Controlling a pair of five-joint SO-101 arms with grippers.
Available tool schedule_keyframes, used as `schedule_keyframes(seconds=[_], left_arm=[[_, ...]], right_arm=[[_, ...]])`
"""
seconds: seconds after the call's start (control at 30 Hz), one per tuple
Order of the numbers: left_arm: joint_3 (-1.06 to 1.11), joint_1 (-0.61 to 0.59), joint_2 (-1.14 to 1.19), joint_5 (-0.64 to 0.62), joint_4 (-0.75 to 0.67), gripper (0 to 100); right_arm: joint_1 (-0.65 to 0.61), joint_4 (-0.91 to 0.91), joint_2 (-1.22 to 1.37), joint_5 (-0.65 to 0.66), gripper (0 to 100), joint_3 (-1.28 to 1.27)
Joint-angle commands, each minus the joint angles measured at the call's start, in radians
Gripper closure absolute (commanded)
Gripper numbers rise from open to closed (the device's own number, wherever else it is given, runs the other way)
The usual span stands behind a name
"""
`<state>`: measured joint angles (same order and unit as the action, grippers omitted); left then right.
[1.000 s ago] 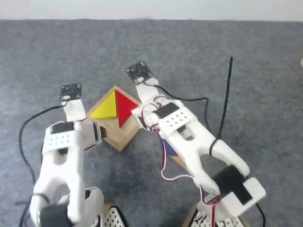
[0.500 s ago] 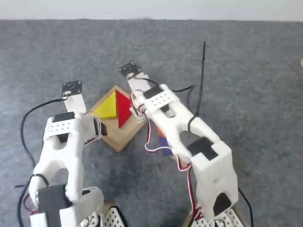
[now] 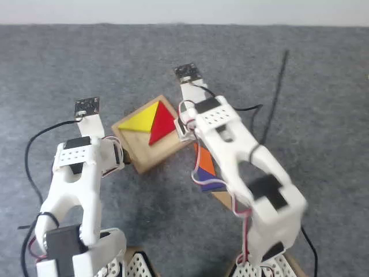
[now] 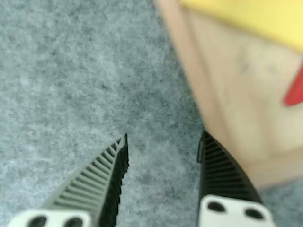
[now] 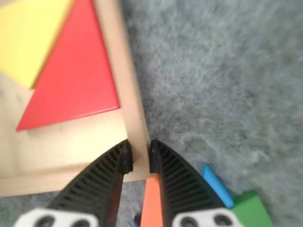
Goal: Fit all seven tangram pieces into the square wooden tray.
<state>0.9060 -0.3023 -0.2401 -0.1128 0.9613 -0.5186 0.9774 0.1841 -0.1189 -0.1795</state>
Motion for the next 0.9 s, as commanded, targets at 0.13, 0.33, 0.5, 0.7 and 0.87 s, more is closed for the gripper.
schedule_keyframes(seconds=[0.13, 0.33, 0.5, 0.7, 0.87], left_arm=[[-0.054, 0.0, -0.011, -0.003, -0.017, 78], [-0.054, 0.0, -0.011, -0.003, -0.017, 78], [-0.054, -0.002, -0.011, -0.003, -0.017, 78], [-0.056, 0.008, -0.012, -0.005, -0.015, 78], [-0.047, 0.008, -0.069, -0.009, -0.011, 78]], right_arm=[[0.071, -0.082, -0.668, 0.298, 99.2, -0.31], [0.097, -0.199, -0.941, 0.491, 99.2, -0.525], [0.047, -0.223, -0.969, 0.488, 99.2, -0.618], [-0.059, -0.222, -0.951, 0.338, 98.6, -0.707], [-0.116, -0.259, -0.796, 0.359, 83.5, -0.71]])
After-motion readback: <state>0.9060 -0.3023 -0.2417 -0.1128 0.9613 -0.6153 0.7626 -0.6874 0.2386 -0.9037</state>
